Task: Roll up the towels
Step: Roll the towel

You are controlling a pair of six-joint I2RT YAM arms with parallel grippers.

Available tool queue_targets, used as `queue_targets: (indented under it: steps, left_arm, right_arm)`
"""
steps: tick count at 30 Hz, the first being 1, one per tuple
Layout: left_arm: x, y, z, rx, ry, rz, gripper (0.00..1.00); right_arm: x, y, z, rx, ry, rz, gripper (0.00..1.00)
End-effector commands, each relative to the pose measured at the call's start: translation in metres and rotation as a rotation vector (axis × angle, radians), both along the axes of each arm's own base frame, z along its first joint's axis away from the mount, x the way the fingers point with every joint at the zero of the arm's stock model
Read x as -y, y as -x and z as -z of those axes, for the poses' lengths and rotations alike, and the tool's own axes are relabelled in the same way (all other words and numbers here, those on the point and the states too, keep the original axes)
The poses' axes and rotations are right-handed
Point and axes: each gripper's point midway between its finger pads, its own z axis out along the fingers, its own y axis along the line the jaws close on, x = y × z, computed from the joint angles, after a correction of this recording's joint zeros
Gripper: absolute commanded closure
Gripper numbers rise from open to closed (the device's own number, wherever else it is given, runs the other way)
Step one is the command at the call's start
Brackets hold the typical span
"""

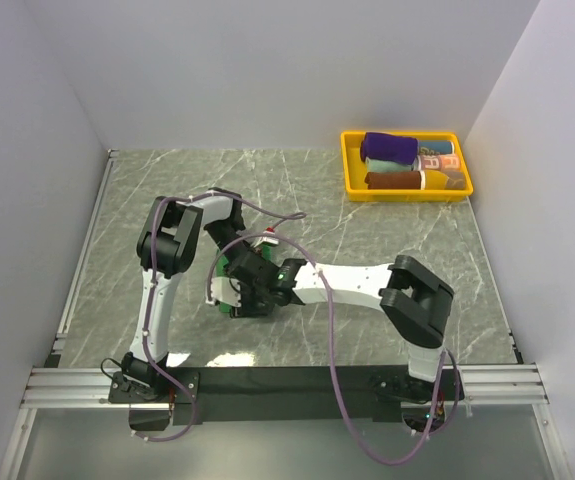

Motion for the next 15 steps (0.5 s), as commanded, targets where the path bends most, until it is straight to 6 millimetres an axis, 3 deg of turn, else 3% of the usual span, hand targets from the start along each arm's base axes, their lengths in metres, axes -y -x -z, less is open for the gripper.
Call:
queue_targets:
  steps: [1,5,8,9,11,12,15]
  left_arm:
    - [-0.018,-0.034,0.093,0.303,-0.051,0.173,0.96]
    - [-0.018,-0.035,0.093,0.308,-0.047,0.179,0.96]
    - [-0.018,-0.037,0.092,0.311,-0.048,0.180,0.96]
    - [-0.019,-0.038,0.091,0.312,-0.046,0.177,0.95]
    - [-0.017,-0.041,0.085,0.325,-0.029,0.160,0.87]
    - [-0.018,-0.045,0.083,0.335,-0.022,0.139,0.84]
    - [-0.016,-0.056,0.067,0.378,0.031,0.068,0.78]
  right_arm:
    - [0.001,-0.021,0.023,0.112,0.028,0.013,0.47]
    - [0.006,-0.022,0.046,0.113,0.073,0.004,0.49]
    - [0.013,-0.014,0.062,0.071,0.111,-0.019,0.64]
    - [0.017,-0.012,0.068,0.053,0.124,-0.021,0.79]
    - [0.023,-0.002,0.075,-0.005,0.146,-0.037,0.88]
    - [0.027,-0.001,0.078,-0.035,0.155,-0.031,0.97]
    - [0.036,0.016,0.083,-0.190,0.185,-0.032,1.00]
